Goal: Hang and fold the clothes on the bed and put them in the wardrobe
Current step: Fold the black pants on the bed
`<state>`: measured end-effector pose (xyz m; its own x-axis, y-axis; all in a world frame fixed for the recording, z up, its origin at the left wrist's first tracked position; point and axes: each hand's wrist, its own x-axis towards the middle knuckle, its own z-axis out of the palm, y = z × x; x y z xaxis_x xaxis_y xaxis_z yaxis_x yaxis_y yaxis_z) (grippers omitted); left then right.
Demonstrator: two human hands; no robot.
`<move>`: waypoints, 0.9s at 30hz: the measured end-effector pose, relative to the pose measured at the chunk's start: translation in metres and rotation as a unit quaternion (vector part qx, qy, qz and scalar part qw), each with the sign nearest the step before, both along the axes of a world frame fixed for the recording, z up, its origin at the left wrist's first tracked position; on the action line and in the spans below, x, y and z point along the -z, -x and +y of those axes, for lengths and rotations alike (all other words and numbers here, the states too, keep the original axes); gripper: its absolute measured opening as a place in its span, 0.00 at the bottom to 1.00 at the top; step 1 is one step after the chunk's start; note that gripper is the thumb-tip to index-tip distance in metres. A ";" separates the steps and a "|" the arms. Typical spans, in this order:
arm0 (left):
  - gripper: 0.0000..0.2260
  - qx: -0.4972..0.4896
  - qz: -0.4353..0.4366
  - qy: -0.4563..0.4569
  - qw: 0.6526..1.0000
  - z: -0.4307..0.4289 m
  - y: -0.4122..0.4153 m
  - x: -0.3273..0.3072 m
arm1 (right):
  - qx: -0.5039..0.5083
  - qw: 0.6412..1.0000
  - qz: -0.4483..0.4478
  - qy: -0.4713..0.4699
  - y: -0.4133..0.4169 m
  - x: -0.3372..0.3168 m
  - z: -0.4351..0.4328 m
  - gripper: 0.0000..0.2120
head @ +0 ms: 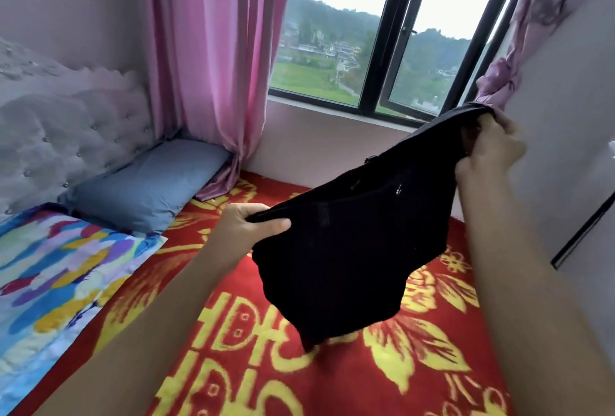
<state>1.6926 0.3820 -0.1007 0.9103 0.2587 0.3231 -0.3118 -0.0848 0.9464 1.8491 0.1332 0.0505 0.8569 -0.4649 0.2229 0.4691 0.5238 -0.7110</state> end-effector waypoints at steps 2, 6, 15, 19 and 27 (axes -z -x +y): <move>0.10 -0.019 0.020 0.022 0.999 0.007 0.004 0.013 | -0.014 0.998 0.026 0.061 -0.004 0.013 0.011 0.13; 0.06 -0.069 0.107 0.033 0.991 0.024 0.020 0.058 | -0.041 0.980 0.153 0.119 -0.017 0.086 0.038 0.15; 0.03 -0.246 0.274 0.065 0.928 0.088 0.091 0.176 | -0.156 0.873 0.318 0.336 -0.002 0.230 0.133 0.10; 0.03 -0.267 0.304 0.089 0.910 0.125 0.130 0.208 | -0.185 0.816 0.331 0.437 0.011 0.256 0.192 0.07; 0.07 -0.385 0.249 0.205 0.865 0.274 0.189 0.215 | -0.226 0.779 0.163 0.562 0.055 0.223 0.426 0.09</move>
<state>1.5036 0.6562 -0.3158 0.4165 0.8504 -0.3216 0.1426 0.2882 0.9469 1.7940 0.5590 -0.1725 0.9725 0.2327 0.0086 0.1169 -0.4564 -0.8821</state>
